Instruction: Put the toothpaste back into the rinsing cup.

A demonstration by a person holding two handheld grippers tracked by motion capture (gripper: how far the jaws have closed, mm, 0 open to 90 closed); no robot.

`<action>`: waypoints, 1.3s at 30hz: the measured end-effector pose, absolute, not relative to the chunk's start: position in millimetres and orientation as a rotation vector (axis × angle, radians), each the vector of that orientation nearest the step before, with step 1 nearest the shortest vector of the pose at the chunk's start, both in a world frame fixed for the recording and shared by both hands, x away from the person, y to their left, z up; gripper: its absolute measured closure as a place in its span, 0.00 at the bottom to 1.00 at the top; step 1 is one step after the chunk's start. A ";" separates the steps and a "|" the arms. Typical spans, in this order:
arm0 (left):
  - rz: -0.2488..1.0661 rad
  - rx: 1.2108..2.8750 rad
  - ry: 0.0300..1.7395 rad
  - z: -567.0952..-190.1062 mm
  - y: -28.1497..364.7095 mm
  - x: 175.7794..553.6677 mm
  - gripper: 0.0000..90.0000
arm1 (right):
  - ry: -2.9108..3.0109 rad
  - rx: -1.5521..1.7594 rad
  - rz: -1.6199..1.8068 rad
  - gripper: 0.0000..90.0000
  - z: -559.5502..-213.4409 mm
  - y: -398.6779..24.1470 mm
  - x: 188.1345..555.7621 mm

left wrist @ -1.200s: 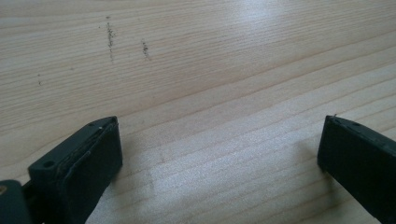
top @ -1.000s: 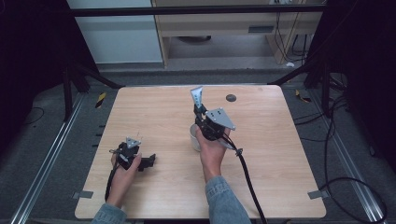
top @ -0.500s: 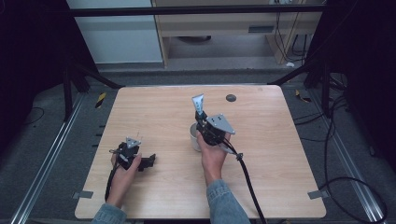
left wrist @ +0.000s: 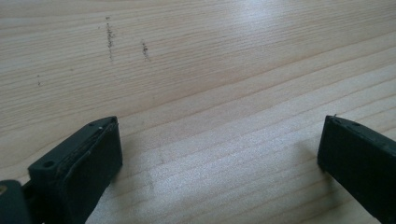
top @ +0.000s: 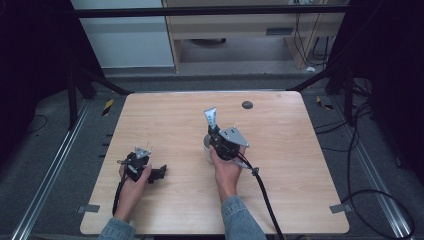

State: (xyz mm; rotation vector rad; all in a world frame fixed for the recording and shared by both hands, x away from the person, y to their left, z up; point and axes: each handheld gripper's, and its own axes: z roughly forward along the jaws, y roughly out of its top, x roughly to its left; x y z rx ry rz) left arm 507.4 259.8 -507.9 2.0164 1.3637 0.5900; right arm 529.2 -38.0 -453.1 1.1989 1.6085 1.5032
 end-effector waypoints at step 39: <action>0.589 2.017 1.362 -507.9 259.8 507.6 0.00 | 1.640 1.215 1.463 0.85 -456.5 -41.7 528.7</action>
